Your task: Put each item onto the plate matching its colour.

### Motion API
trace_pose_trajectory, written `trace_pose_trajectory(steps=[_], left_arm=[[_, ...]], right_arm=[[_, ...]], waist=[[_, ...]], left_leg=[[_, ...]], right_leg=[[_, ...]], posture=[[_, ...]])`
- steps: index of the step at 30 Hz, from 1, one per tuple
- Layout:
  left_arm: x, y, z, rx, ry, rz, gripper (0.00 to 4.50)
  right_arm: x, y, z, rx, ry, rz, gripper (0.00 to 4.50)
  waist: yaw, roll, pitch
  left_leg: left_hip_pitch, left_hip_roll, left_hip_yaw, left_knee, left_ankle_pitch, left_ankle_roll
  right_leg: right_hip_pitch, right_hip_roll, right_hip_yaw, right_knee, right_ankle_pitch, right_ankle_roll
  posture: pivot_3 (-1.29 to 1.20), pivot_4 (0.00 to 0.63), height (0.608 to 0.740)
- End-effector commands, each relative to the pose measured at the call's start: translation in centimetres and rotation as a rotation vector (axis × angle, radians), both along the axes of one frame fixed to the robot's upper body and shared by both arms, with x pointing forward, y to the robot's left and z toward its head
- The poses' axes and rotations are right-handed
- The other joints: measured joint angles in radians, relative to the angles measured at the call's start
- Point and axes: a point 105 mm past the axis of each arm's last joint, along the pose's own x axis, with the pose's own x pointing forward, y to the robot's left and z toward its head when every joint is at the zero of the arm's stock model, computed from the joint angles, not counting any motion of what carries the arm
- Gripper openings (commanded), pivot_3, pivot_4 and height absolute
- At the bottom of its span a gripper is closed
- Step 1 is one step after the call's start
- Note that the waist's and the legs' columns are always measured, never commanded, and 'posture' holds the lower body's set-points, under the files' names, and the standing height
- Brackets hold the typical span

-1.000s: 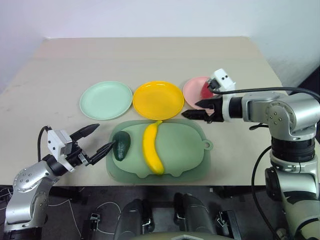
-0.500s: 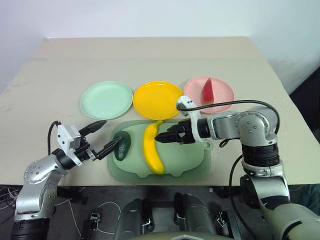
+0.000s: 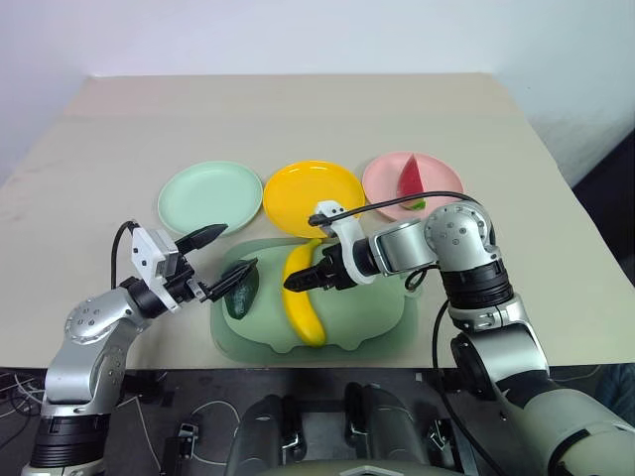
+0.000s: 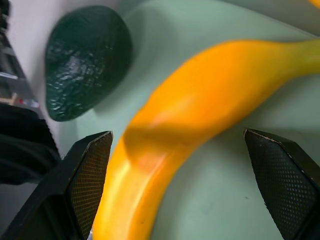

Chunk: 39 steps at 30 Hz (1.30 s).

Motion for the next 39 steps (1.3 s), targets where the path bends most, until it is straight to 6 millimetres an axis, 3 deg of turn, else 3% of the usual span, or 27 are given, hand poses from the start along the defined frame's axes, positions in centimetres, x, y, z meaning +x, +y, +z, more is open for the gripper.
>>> trace_pose_trajectory(steps=[1,9,18,21,27,36,39], left_arm=[[0.0,0.1,0.3,0.012,-0.024,-0.009,4.5],[-0.5,0.2,0.5,0.02,-0.019,-0.016,4.5],[-0.5,0.7,0.3,0.026,-0.019,-0.008,4.5],[-0.4,1.2,-0.2,0.027,-0.013,-0.004,4.5],[-0.4,1.7,-0.6,0.03,-0.014,-0.006,4.5],[-0.9,1.6,-0.6,0.029,-0.018,-0.005,4.5],[-0.9,1.8,-0.4,0.028,-0.024,0.009,4.5]], right_arm=[[-0.2,0.7,0.7,-0.054,-0.048,0.036,4.44],[-0.6,2.3,1.1,-0.052,-0.011,0.071,4.44],[-0.7,2.6,0.3,-0.121,0.011,0.062,4.44],[-0.7,2.5,0.3,-0.131,0.004,0.061,3.83],[-0.5,2.3,0.4,-0.114,0.017,0.038,1.96],[-0.5,-0.3,3.1,0.076,0.041,0.003,1.91],[0.1,-1.7,5.7,0.126,-0.054,-0.043,1.91]], waist=[[0.0,0.0,0.0],[0.0,0.0,0.0],[0.0,0.0,0.0],[0.0,0.0,-0.001],[0.001,0.0,-0.001],[0.0,0.0,-0.001],[0.0,0.0,-0.001]], left_leg=[[0.0,0.0,0.0,0.0,0.0,0.0],[0.0,0.0,0.001,0.0,0.0,0.0],[0.001,0.0,0.001,0.0,0.0,0.0],[0.001,0.0,0.001,0.0,0.0,0.0],[0.001,0.0,0.001,0.001,0.0,0.0],[0.001,0.0,0.001,0.001,0.0,0.0],[0.001,0.0,0.0,0.001,0.0,0.0]], right_leg=[[0.0,0.0,0.0,0.0,0.0,0.0],[0.0,0.0,0.0,0.001,0.0,0.0],[0.0,0.0,0.001,0.003,0.0,0.0],[0.0,0.0,0.001,0.003,0.0,0.0],[0.0,0.0,0.001,0.003,0.0,0.0],[0.0,0.0,0.001,0.003,0.0,0.0],[0.0,0.0,0.001,0.003,0.0,0.0]], posture=[[0.0,0.15,0.696],[0.0,0.15,0.696],[0.0,0.15,0.696],[0.0,0.15,0.696],[0.0,0.15,0.696],[0.0,0.15,0.696],[0.0,0.15,0.696]])
